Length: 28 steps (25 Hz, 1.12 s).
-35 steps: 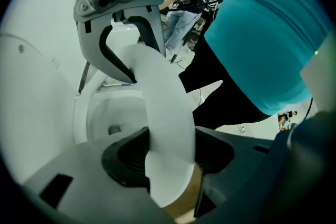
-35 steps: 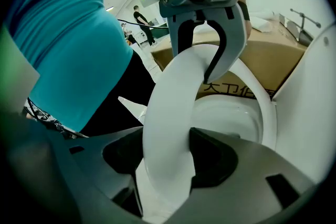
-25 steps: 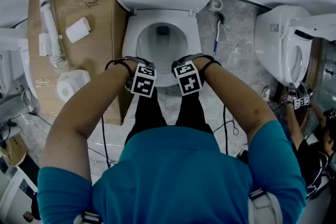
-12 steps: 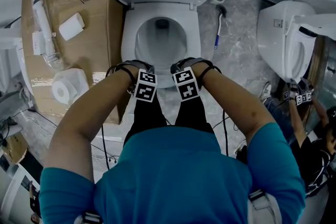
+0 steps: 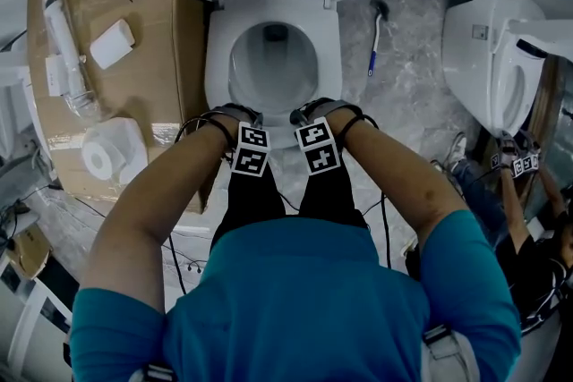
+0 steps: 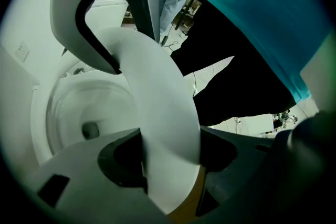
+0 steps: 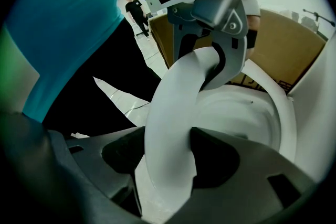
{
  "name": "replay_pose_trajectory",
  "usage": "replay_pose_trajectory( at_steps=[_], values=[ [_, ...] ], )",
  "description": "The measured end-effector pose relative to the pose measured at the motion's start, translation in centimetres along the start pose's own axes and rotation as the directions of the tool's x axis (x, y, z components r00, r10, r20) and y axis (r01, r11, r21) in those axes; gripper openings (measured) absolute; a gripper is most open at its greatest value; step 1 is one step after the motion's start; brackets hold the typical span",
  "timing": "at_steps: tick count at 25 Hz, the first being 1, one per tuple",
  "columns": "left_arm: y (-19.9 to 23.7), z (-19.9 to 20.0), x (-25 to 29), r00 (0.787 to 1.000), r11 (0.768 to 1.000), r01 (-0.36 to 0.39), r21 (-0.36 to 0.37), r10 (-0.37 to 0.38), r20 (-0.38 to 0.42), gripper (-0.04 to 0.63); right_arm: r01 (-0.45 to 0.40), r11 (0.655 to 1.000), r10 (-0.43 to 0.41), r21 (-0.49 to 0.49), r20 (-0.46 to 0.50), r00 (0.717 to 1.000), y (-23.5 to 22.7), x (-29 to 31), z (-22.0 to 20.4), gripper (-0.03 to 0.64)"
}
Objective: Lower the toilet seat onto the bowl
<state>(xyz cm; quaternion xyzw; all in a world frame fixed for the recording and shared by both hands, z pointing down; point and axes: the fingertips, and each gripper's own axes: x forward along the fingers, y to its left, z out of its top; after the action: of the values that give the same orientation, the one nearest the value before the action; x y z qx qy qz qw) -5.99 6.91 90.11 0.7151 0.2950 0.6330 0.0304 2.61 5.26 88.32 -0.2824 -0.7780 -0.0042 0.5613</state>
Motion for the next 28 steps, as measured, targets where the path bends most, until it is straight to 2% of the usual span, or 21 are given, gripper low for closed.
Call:
replay_pose_trajectory(
  at_steps=[28],
  values=[
    [2.1,-1.3,9.1,0.985,0.995,-0.100,0.012,0.100,-0.143,0.261,0.110,0.993,-0.111,-0.040,0.000,0.994,-0.8,8.1,-2.7,0.261]
  ],
)
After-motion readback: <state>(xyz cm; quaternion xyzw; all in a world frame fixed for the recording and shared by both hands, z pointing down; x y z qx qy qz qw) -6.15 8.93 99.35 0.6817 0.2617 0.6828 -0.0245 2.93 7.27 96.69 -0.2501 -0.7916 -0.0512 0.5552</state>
